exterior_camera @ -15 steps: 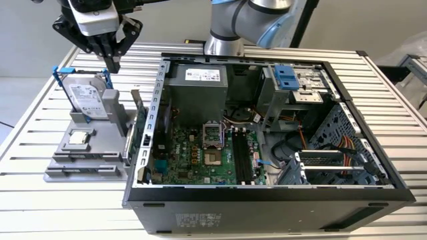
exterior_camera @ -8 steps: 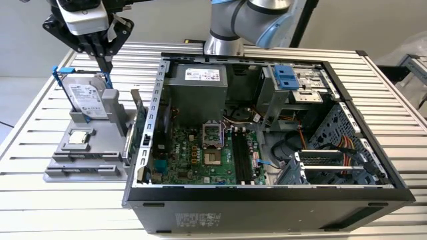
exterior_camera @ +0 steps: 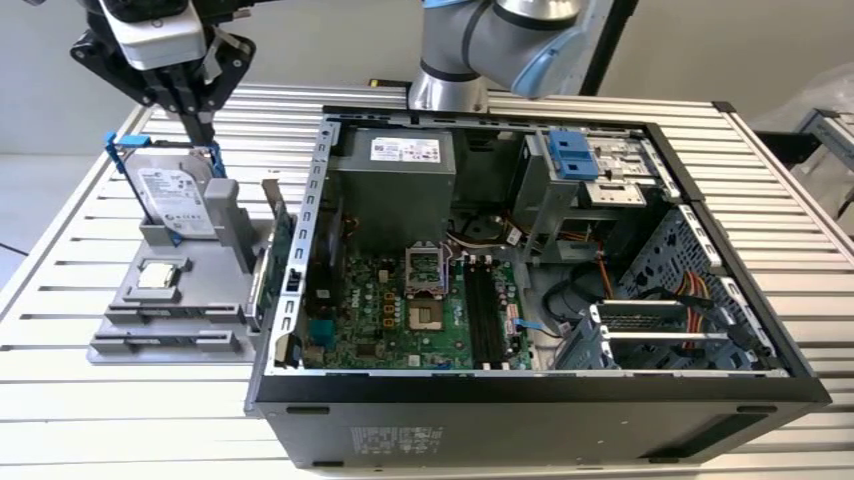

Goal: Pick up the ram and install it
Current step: 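Reach for the ram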

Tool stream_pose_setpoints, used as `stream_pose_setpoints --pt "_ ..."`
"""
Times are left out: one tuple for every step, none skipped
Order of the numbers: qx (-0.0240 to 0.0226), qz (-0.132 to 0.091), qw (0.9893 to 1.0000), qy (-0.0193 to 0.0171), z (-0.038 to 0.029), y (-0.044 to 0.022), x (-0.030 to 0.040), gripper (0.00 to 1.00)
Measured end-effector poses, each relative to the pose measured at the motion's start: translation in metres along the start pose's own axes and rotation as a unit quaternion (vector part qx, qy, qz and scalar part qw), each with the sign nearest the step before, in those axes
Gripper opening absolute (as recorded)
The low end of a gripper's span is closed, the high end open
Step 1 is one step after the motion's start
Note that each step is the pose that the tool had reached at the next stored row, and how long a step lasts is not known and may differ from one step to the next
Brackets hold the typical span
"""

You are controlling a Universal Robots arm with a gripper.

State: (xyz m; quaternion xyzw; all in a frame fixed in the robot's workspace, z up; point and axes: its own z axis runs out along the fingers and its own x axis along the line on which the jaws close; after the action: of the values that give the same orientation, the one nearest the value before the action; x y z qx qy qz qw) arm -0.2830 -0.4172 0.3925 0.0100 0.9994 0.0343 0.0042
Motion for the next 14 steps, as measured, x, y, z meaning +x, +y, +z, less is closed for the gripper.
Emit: stream_pose_setpoints --pt "0.0 -0.001 1.0 0.0001 0.0 -0.0001 0.0014 0.0" --pt "0.0 -0.002 1.0 0.0002 0.0 -0.0001 0.0027 0.0" --pt "0.0 -0.003 1.0 0.0002 0.0 -0.0001 0.0039 0.0" --pt "0.0 -0.004 1.0 0.0003 0.0 -0.0001 0.0052 0.0" --pt "0.0 -0.004 1.0 0.0003 0.0 -0.0001 0.0064 0.0" --pt "0.0 -0.005 1.0 0.0004 0.0 -0.0002 0.0077 0.0" --pt "0.0 -0.005 1.0 0.0004 0.0 -0.0002 0.0089 0.0" --pt "-0.0001 -0.006 1.0 0.0005 -0.0001 -0.0002 0.0101 0.0" --pt "0.0 -0.007 1.0 0.0006 -0.0001 -0.0002 0.0114 0.0" --pt "-0.0001 -0.007 1.0 0.0006 -0.0001 -0.0003 0.0126 0.0" --pt "-0.0001 -0.008 1.0 0.0006 -0.0001 -0.0003 0.0139 0.0" --pt "-0.0001 -0.008 1.0 0.0007 -0.0001 -0.0003 0.0151 0.0" --pt "-0.0001 -0.009 1.0 0.0008 -0.0001 -0.0003 0.0165 0.0" --pt "-0.0001 -0.009 1.0 0.0008 -0.0001 -0.0004 0.0176 0.0"
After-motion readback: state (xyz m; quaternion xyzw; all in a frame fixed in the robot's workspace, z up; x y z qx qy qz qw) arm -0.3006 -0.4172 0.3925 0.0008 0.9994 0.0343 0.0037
